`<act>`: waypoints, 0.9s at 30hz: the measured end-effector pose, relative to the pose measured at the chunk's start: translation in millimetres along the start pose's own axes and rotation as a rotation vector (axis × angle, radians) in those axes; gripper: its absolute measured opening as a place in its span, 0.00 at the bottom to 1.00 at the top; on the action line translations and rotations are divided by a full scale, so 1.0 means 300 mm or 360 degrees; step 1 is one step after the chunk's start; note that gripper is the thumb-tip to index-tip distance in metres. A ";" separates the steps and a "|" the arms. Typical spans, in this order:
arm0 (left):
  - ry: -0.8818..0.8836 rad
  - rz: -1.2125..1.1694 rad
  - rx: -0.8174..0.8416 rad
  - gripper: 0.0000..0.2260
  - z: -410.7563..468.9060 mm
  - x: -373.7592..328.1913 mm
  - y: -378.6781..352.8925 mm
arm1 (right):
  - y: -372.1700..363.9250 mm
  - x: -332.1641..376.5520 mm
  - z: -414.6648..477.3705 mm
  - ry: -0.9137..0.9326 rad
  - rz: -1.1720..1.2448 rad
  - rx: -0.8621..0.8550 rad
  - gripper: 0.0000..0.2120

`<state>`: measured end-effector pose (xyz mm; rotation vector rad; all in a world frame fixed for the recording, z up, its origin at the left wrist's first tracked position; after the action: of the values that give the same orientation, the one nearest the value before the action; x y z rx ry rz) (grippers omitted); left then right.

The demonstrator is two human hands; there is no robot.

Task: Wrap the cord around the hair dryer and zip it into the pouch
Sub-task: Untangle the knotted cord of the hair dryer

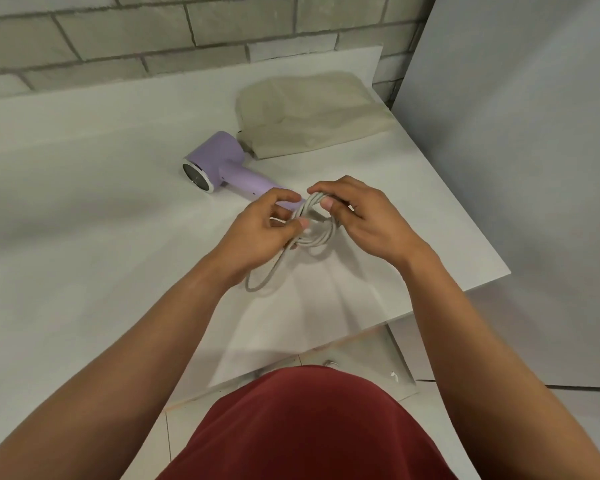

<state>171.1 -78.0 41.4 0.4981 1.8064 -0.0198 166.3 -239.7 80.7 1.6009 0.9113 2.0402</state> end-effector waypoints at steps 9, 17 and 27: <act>0.0237 -0.0429 0.0142 0.11 0.015 -0.003 -0.018 | 0.023 0.142 -0.117 0.0360 -0.0206 -0.0264 0.11; 0.0373 -0.0137 0.0189 0.10 0.020 -0.022 0.012 | -0.024 0.090 -0.118 0.0267 -0.0213 -0.0177 0.12; -0.0362 0.0374 0.0040 0.03 -0.017 -0.173 0.216 | 0.060 0.004 -0.105 0.0107 0.0211 -0.0302 0.15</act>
<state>199.4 -34.6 106.3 0.6956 1.5191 0.0605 137.3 -259.6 89.7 1.5349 0.6264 2.2094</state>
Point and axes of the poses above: each hand's wrist, its own z-axis towards the middle knuckle, its own y-axis out of the back of the hand, x = y × z, the point moved 10 cm from there along z, towards the middle knuckle, and after that the axes turned 3 degrees about y, right-handed, at the moved point
